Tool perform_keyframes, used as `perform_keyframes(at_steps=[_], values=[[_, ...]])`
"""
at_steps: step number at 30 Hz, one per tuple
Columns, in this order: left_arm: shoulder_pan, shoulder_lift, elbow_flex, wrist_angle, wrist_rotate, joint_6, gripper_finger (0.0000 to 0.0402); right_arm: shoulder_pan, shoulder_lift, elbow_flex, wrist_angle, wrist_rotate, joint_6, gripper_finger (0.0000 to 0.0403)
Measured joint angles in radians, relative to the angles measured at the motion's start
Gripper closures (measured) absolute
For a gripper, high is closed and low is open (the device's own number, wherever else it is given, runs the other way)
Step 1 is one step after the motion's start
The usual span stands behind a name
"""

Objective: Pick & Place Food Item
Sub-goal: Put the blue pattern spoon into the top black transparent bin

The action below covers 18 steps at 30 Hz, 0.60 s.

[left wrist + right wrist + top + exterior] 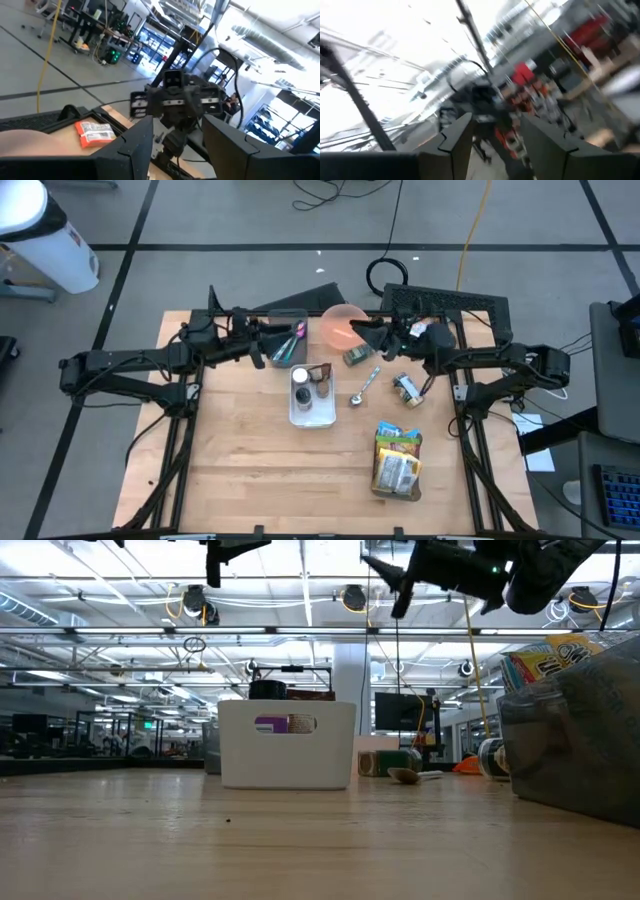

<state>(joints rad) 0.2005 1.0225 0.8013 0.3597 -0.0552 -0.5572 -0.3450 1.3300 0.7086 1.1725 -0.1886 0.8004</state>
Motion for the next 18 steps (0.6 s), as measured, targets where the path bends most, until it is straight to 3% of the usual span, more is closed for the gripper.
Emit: perform_keyframes(at_steps=[4, 7, 10, 14, 18], values=[[0.000, 0.000, 0.000, 0.015, 0.000, 0.002, 0.0227, 0.000, -0.020, 0.000, 0.058, 0.002, -0.078, 0.0245], [0.000, 0.000, 0.000, 0.012, 0.000, 0.002, 0.0227, 0.010, -0.060, 0.020, -0.047, 0.002, -0.156, 0.0245], [0.000, 0.000, 0.000, 0.013, 0.000, 0.002, 0.0227, 0.027, -0.110, 0.085, -0.305, 0.001, -0.280, 0.0245], [0.000, 0.000, 0.000, 0.012, 0.000, 0.002, 0.0227, 0.041, -0.153, 0.251, -0.785, 0.011, -0.475, 0.0245], [0.000, 0.000, 0.000, 0.011, 0.000, 0.002, 0.0227, 0.036, -0.140, 0.428, -1.209, 0.038, -0.559, 0.0245]])
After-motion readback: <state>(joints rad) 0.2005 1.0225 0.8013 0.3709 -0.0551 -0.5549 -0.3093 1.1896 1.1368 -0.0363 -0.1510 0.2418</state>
